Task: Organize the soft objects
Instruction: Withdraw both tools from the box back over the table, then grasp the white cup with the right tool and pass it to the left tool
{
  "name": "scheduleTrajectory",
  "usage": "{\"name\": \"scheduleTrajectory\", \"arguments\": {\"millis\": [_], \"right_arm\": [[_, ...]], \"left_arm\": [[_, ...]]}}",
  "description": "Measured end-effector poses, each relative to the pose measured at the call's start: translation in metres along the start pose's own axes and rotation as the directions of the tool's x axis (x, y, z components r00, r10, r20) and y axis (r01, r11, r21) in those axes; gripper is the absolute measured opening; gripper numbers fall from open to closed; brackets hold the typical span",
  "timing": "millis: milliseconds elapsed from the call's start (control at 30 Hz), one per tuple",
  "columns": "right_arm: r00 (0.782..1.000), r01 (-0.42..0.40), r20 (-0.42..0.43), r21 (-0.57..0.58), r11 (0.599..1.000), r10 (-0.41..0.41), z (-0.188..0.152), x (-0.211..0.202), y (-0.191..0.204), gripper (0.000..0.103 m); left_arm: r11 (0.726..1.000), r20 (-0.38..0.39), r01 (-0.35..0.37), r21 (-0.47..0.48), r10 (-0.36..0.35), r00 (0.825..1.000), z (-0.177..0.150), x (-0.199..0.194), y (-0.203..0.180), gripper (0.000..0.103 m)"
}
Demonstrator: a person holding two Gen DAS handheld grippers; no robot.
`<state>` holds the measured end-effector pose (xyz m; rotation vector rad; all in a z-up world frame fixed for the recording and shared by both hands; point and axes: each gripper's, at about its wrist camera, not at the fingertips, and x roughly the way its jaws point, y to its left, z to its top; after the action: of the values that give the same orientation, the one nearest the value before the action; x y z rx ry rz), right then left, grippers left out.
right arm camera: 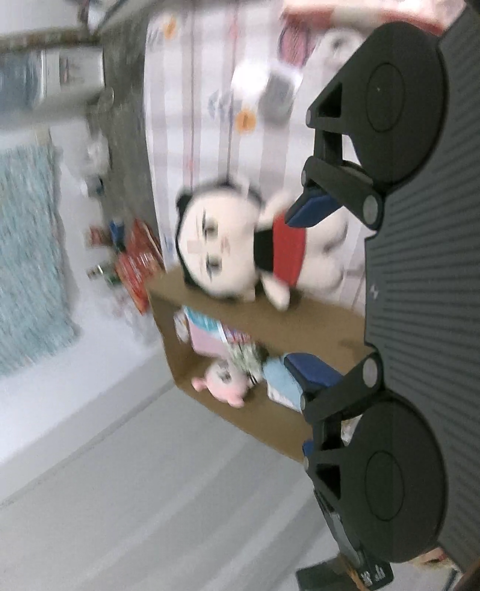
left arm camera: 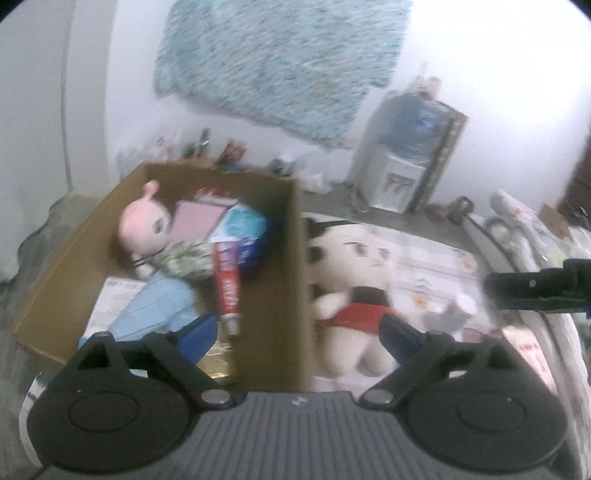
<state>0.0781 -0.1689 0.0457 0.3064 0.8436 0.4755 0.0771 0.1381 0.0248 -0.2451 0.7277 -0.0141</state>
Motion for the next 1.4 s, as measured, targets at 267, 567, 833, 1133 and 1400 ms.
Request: {"name": "scheduleTrajectory", "arguments": {"millis": [267,567,833,1133,1400], "right_arm": [[0.990,0.109,0.076,0.120,0.987,-0.119,-0.039,-0.059,-0.078,0.079],[0.968,0.235,0.078,0.033,0.971,-0.237,-0.041,-0.023,-0.123,0.080],[0.950,0.307,0.073,-0.062,0.950,-0.303,-0.013,0.056,-0.155,0.080],[0.929,0.369,0.052,-0.158,0.916,-0.366,0.003,0.124,-0.162,0.051],[0.973,0.233,0.005,0.010,0.973,-0.233,-0.011,0.095,-0.169,0.050]], "left_arm": [[0.982,0.017,0.110,0.153,-0.114,0.993,-0.024,-0.009,-0.071,0.100],[0.947,-0.085,0.213,0.239,-0.198,0.977,-0.065,0.046,-0.147,0.100],[0.938,-0.102,0.201,0.283,-0.179,0.979,-0.087,0.093,-0.169,0.100],[0.929,-0.159,0.203,0.311,-0.159,0.974,-0.093,0.111,-0.170,0.100],[0.918,-0.157,0.222,0.328,-0.179,0.971,-0.100,0.104,-0.163,0.100]]}}
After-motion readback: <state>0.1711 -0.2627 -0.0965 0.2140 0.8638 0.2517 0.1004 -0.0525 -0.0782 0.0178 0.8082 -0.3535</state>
